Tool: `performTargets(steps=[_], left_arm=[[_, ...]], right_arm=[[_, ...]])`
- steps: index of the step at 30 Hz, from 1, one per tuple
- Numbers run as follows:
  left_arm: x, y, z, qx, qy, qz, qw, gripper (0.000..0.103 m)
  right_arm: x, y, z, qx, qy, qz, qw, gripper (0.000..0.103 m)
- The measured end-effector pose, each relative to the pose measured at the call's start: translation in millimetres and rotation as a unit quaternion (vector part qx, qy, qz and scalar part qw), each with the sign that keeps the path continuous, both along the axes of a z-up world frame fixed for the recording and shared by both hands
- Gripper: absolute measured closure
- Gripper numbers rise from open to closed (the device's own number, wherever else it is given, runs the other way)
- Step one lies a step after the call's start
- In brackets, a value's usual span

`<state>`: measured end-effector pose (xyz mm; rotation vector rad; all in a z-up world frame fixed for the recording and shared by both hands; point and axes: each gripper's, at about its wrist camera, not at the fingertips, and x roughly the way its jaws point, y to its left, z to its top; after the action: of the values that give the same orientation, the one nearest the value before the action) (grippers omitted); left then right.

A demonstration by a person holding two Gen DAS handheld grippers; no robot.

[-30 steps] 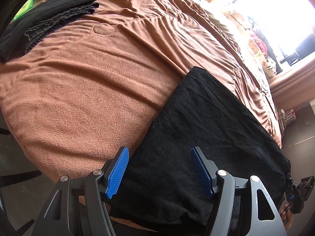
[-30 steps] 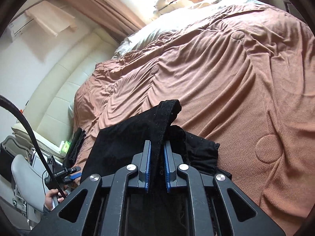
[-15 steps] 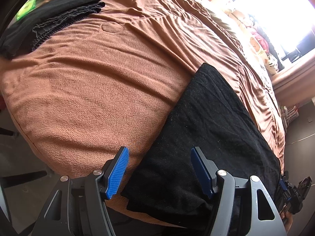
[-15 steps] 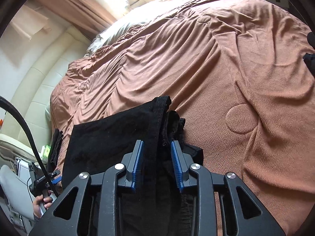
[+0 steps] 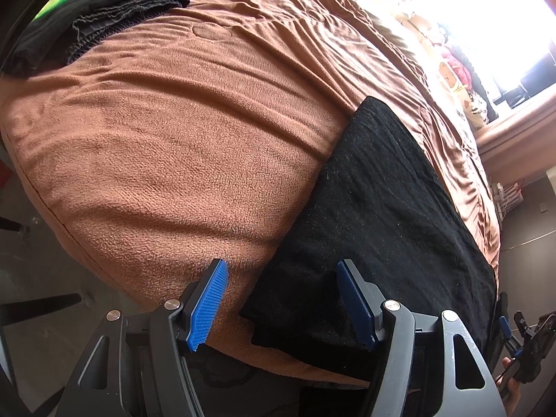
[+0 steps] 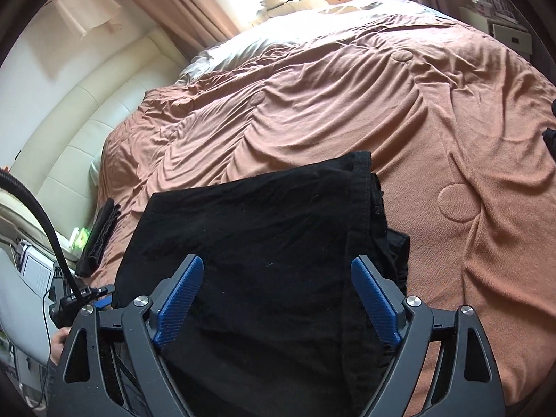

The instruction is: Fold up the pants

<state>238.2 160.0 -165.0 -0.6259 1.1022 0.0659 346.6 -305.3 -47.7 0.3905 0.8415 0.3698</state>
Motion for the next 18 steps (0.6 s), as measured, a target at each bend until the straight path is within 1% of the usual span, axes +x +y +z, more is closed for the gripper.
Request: performTargets(steps=[3, 6, 9, 11, 13, 14, 16, 18], left_arm=[[-3.9, -2.2, -3.9, -0.008, -0.004, -0.005, 1.0000, 0.036], [-7.8, -4.3, -8.9, -0.015, -0.003, -0.009, 0.9998, 0.036], [-10.7, -11.9, -10.0, 0.007, 0.000, -0.031, 0.9995, 0.036], [-13.8, -12.7, -10.1, 0.007, -0.005, -0.036, 0.9993, 0.036], [-17.5, -10.7, -11.3, 0.001, -0.009, -0.037, 0.9993, 0.036], [-19.6, -9.9, -11.5, -0.001, -0.013, -0.037, 0.9992, 0.036], [-23.4, -9.4, -10.5, -0.001, -0.021, -0.040, 0.9990, 0.037], [-25.6, -9.9, -8.5, 0.001, -0.029, -0.048, 0.9984, 0.037]], right_arm=[[-8.8, 13.6, -6.5, 0.000, 0.010, 0.010, 1.000, 0.016], [-22.1, 23.0, -13.9, -0.019, 0.005, 0.013, 1.000, 0.016], [-30.4, 24.5, -31.7, -0.032, 0.015, 0.015, 0.999, 0.016], [-33.1, 19.0, -42.5, -0.040, 0.022, 0.000, 0.999, 0.026], [-37.8, 12.3, -50.3, -0.049, 0.024, -0.017, 0.998, 0.049], [-40.4, 11.9, -51.7, -0.053, 0.022, -0.024, 0.998, 0.052], [-45.3, 15.5, -50.9, -0.063, 0.022, -0.027, 0.997, 0.053], [-48.3, 24.7, -44.2, -0.089, 0.023, -0.033, 0.995, 0.053]])
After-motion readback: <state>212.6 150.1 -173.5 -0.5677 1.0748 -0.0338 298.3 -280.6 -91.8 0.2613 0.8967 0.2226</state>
